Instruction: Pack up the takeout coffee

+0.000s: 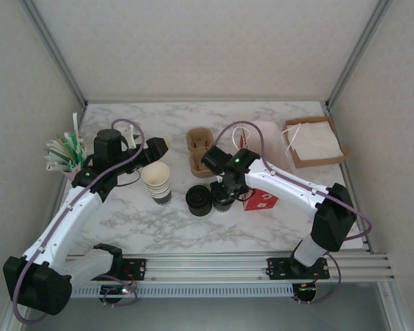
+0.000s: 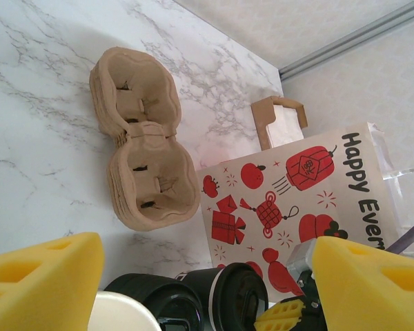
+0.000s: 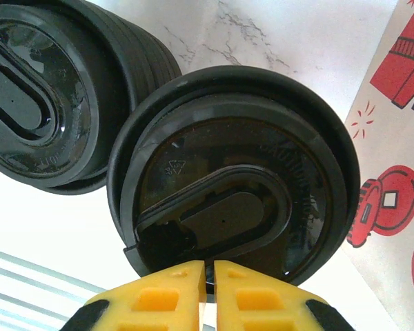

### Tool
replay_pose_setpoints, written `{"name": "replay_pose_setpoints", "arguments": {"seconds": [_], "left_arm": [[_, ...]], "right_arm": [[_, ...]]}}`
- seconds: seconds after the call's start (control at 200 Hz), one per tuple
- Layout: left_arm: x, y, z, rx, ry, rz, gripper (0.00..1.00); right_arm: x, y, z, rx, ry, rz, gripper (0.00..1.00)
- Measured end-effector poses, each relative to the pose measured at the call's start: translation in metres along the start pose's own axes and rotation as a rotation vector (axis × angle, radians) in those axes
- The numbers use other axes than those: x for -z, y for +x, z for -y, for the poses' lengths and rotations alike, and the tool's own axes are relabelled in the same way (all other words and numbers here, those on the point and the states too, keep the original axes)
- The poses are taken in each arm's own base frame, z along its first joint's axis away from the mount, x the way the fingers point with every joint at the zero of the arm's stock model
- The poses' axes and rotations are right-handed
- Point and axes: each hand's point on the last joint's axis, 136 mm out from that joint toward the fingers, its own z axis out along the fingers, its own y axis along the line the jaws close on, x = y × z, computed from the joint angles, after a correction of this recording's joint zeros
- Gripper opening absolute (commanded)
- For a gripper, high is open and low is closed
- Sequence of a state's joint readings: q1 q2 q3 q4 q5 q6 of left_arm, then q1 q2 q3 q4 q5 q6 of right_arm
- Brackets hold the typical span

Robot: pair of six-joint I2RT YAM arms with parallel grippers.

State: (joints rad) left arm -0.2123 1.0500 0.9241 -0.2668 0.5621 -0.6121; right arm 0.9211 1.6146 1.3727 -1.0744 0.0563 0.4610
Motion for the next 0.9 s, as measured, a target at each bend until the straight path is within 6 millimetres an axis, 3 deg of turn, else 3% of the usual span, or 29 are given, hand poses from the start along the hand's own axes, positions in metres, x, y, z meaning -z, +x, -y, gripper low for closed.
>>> {"name": "replay_pose_setpoints", "arguments": {"seconds": [0.175, 0.33, 0.38, 0.441, 0.541, 0.901], "left_arm": [[0.000, 0.000, 0.000, 0.000, 0.000, 0.001, 0.79], [0.000, 0.000, 0.000, 0.000, 0.000, 0.000, 0.79], [0.000, 0.000, 0.000, 0.000, 0.000, 0.000, 0.79], [0.000, 0.000, 0.000, 0.000, 0.000, 0.000, 0.79], [0.000, 0.000, 0.000, 0.000, 0.000, 0.000, 0.81], [-0.009, 0.000, -0.006, -0.003, -0.017, -0.020, 0.95]], "right_arm": [[0.009, 0.000, 0.005, 0.001, 0.027, -0.005, 0.20], [0.030, -0.013, 0.001, 0.003, 0.020, 0.043, 0.31], [0.038, -0.019, 0.001, 0.002, 0.020, 0.067, 0.40], [0.045, -0.026, 0.000, 0.000, 0.019, 0.092, 0.62], [0.049, -0.035, 0.000, -0.017, 0.032, 0.116, 0.80], [0.020, -0.045, 0.008, -0.223, 0.131, 0.089, 0.91]]}}
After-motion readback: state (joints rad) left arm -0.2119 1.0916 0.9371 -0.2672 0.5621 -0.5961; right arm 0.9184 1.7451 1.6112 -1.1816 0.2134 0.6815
